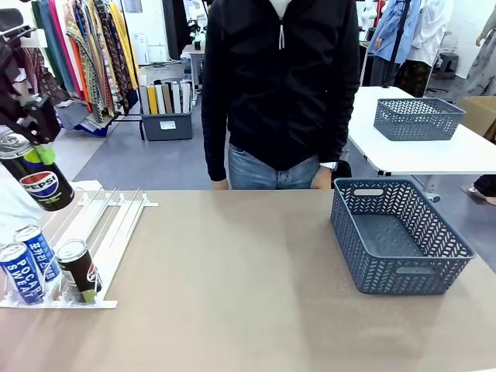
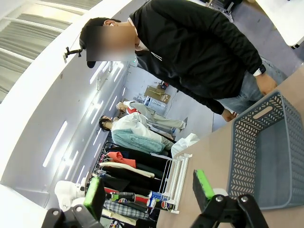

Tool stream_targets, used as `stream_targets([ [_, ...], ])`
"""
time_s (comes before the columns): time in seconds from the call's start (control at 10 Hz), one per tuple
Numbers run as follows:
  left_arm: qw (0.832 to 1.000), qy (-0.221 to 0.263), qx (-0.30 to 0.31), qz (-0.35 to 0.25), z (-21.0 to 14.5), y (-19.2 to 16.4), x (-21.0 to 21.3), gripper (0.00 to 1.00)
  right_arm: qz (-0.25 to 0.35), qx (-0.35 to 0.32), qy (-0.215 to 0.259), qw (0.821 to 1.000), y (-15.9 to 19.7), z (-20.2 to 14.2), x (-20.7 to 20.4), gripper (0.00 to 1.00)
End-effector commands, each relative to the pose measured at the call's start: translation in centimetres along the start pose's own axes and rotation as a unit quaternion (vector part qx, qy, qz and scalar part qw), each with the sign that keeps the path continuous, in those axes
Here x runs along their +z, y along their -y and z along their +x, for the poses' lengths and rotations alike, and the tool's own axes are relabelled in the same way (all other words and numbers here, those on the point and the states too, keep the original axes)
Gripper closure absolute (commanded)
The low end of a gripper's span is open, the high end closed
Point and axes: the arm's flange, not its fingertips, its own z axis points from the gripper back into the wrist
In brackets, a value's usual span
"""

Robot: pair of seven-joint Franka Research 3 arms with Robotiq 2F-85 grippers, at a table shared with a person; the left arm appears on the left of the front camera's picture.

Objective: Retrieve and store the cans from the dispenser.
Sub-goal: Pick up one can from the Automatic Can Dispenser and place it in the middle of the table.

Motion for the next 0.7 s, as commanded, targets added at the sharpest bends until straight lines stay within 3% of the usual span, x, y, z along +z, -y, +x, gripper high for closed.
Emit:
stream_targets([
  [0.0, 1.0, 0.004, -0.003, 0.002, -0.4, 0.2, 0.3, 1.0, 0.015, 0.002, 0.009, 1.0, -0.4, 0.2, -0.1, 0.0],
  [0.3, 1.0, -0.001, -0.003, 0.001, -0.1, 0.3, -0.1, 1.0, 0.015, 0.002, 0.009, 1.0, -0.4, 0.2, -0.1, 0.0],
  [0.4, 1.0, 0.0, -0.015, 0.004, 1.6, 3.2, -1.7, 1.0, 0.015, 0.002, 0.009, 1.0, -0.4, 0.2, -0.1, 0.0],
  [0.6, 0.991, -0.007, -0.121, -0.06, 7.3, 12.0, -5.7, 1.0, 0.015, 0.002, 0.009, 1.0, -0.4, 0.2, -0.1, 0.0],
])
